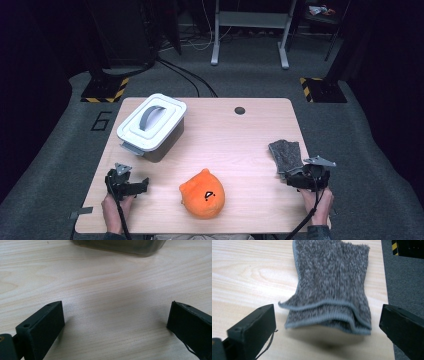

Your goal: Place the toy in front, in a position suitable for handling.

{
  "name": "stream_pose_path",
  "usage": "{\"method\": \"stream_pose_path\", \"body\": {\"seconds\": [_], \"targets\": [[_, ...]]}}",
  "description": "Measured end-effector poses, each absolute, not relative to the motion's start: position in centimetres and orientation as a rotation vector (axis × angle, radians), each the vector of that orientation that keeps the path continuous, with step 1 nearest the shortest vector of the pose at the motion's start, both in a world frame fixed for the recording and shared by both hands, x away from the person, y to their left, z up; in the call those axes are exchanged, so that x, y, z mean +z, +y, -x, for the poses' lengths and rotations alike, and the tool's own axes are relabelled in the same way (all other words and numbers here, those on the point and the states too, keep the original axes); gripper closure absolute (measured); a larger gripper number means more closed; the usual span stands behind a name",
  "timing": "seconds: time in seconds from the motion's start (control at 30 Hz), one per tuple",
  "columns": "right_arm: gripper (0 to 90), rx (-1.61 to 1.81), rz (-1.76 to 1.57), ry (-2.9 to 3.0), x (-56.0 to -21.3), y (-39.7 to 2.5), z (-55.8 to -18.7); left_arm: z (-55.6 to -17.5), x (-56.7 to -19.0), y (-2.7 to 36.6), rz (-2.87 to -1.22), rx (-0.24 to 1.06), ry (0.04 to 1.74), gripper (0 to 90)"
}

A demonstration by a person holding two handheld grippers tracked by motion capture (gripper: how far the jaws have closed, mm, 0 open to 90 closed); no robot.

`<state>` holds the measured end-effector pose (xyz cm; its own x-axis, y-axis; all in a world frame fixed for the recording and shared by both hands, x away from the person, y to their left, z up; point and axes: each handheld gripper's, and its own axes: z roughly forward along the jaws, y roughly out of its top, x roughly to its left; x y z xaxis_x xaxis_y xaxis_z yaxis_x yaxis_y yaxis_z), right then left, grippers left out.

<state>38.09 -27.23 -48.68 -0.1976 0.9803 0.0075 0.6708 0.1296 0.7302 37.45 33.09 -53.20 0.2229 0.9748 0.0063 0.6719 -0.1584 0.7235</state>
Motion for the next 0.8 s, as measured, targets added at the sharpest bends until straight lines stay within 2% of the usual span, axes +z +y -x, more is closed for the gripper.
{"method": "stream_pose_path", "body": {"seconds": [0.37, 0.8], "targets": [[0.0, 0.828, -1.583, 1.936, -51.1, -26.9, -35.3, -37.5, -53.2, 33.1, -1.908, 0.654, 1.514, 0.5], [0.0, 0.817, -1.568, 1.953, -52.9, -26.6, -34.4, -37.5, -53.2, 33.1, -1.906, 0.649, 1.514, 0.6]]}}
